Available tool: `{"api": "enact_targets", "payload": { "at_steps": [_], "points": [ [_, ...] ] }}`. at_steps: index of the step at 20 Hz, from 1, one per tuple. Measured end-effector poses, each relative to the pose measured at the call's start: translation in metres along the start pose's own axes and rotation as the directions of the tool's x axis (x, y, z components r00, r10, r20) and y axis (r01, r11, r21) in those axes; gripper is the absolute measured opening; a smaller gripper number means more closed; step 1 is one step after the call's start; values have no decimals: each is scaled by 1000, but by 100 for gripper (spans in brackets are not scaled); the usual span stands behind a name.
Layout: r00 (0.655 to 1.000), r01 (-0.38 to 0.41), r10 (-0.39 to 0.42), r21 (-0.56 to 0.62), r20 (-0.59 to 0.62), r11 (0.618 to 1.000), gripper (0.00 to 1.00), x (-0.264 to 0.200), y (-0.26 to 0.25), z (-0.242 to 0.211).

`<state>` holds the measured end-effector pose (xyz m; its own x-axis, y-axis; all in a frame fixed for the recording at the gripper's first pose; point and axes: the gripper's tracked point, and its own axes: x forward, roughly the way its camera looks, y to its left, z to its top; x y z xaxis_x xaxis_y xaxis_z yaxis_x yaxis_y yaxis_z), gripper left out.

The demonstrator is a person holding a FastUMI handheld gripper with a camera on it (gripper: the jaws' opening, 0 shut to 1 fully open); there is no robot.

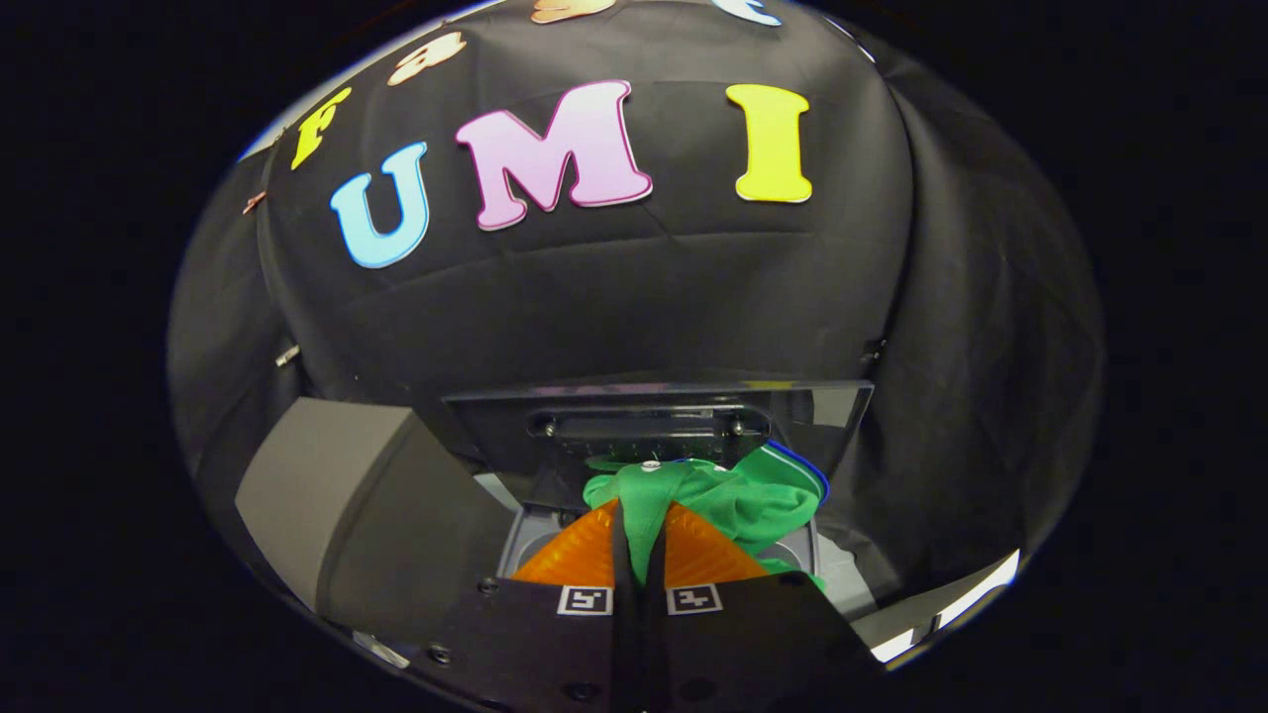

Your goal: Put the clothes into the washing machine and then close the washing machine lid.

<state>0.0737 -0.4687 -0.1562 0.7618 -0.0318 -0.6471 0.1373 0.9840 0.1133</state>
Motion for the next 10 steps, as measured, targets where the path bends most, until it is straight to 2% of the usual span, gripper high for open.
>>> {"api": "enact_targets", "payload": {
  "at_steps": [1,4,7,10],
  "points": [
    [999,-8,8,-7,-51,1000,5,3,-2,-16],
    [995,-11,10,-5,-103,1000,5,11,-5,-47],
    [978,44,-42,6,-205,999,5,14,-15,-89],
    [972,59,-43,61,-230,996,5,30,-16,-107]
  ]
}}
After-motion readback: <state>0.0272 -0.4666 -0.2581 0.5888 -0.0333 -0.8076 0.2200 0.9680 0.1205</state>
